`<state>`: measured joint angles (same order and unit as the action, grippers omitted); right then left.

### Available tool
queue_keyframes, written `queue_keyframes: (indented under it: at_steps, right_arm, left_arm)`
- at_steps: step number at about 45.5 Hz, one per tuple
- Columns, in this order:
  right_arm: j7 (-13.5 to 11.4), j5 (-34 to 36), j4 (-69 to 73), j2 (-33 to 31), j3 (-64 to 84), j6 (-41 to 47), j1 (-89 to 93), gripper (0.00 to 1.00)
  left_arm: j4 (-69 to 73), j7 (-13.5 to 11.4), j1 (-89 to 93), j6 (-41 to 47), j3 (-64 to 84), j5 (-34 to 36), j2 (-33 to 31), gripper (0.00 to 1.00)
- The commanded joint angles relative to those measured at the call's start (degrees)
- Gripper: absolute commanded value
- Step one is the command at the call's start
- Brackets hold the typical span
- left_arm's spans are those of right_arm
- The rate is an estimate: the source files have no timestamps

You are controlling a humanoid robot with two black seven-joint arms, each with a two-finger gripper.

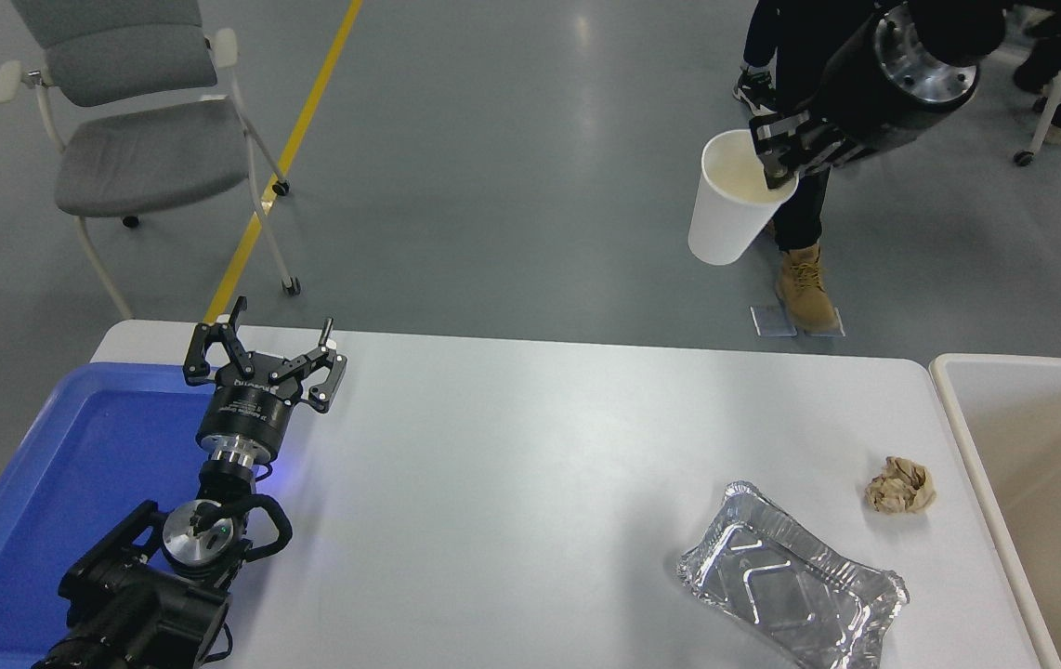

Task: Pick up paper cup place in dustbin

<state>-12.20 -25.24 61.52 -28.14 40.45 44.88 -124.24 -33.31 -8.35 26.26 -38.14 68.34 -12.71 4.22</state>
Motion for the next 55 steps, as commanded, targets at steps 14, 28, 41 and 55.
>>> queue_keyframes:
  at_steps: [14, 28, 41, 55]
  right_arm:
    - [-3.36, 0.1, -7.03, -29.23, -2.92, -2.95, 2.41, 0.0]
    - [-3.18, 5.8, -9.58, -38.57, -29.28, -31.23, 32.36, 0.0]
    - [-2.83, 20.92, -20.11, -30.23, -44.4, -51.02, 54.61, 0.0]
    - [-1.95, 24.36, -44.1, -13.18, -63.64, -54.99, 71.94, 0.0]
  left_arm:
    - [0.0, 0.0, 0.02, 0.0, -0.05, 0.06, -0.09, 0.99]
    - [0.0, 0.0, 0.02, 0.0, -0.05, -0.03, 0.0, 0.99]
    - [0.0, 0.0, 0.02, 0.0, -0.05, -0.03, -0.09, 0.99]
    - [0.0, 0.0, 0.02, 0.0, -0.05, -0.03, 0.0, 0.99]
